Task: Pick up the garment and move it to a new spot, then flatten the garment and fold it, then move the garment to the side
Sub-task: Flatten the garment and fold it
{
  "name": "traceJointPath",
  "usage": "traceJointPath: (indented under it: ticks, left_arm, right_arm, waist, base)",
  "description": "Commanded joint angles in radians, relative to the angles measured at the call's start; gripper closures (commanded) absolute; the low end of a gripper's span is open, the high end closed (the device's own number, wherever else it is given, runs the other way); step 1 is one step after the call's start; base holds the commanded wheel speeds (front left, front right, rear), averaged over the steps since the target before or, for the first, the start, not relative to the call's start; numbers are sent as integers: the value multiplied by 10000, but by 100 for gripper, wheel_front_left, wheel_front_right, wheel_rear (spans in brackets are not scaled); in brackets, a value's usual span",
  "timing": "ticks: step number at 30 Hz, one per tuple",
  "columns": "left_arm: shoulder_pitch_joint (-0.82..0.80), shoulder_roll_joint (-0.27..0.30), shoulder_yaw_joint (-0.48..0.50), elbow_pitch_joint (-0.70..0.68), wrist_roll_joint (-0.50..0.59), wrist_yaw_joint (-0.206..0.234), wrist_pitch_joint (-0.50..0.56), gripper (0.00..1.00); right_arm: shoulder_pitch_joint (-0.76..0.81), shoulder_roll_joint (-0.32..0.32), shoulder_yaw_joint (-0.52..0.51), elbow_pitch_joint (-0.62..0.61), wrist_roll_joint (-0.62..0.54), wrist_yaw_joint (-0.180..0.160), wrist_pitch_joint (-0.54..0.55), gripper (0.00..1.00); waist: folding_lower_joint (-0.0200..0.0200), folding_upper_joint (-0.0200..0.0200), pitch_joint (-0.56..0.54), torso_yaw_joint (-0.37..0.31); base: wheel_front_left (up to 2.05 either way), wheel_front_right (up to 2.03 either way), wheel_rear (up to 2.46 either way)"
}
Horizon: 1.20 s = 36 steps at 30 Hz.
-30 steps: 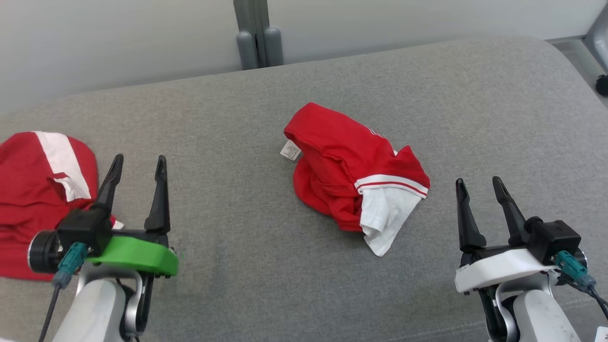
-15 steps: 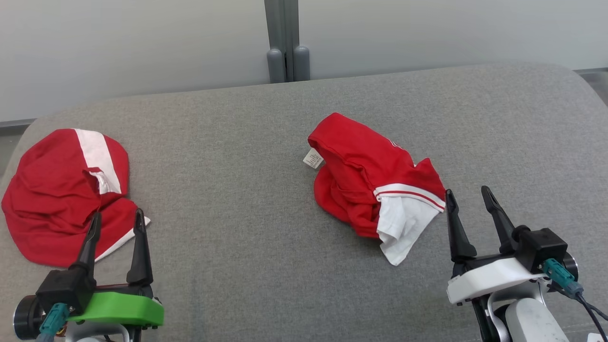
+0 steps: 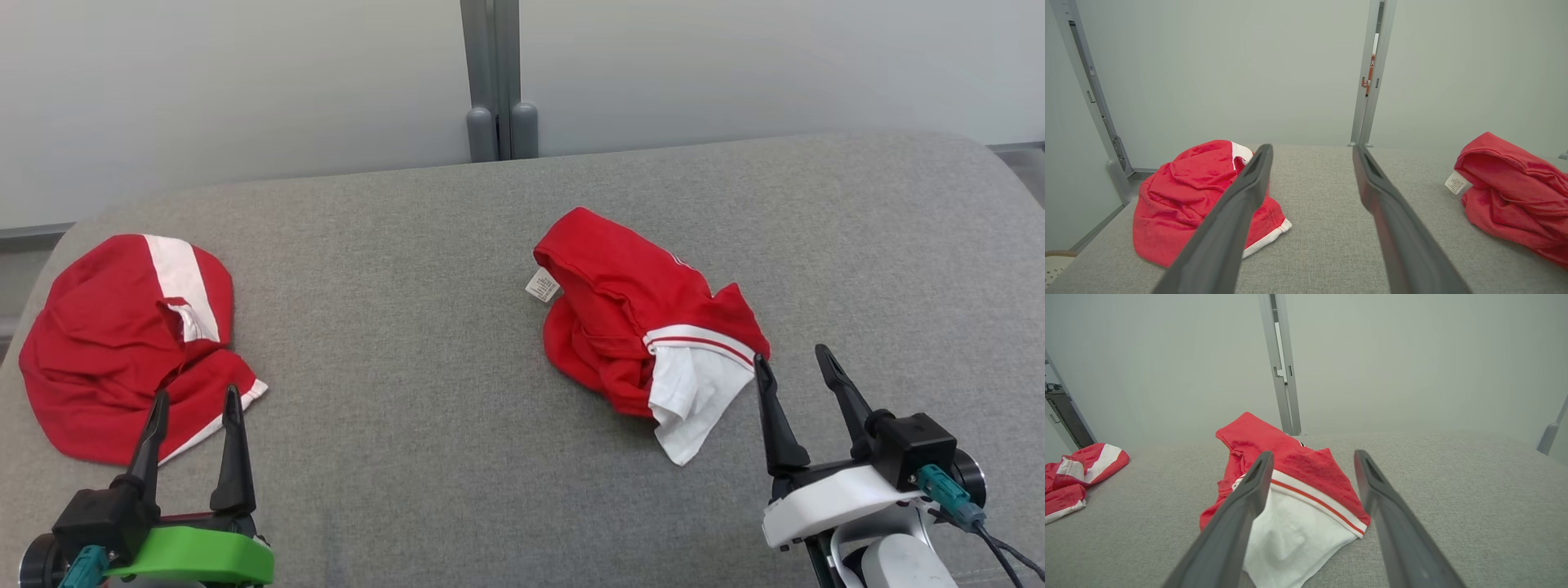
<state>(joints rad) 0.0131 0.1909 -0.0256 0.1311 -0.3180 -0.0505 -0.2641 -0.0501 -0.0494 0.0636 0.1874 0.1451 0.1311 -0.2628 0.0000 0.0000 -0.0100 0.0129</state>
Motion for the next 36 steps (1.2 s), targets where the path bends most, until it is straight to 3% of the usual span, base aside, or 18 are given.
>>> traceJointPath:
  ticks: [1,36]
  left_arm:
    - [192,-52,83,48,92,-101,-5,0]
    - [319,-581,461,504,763,-509,-5,0]
  right_arm:
    - [119,-19,-9,20,-121,-7,-31,0]
    - [441,-24,-116,148,-414,-7,-31,0]
  waist:
    - [0,0,-37,-11]
    - [0,0,-215,15]
  base:
    - [0,0,0]
    - [0,0,0]
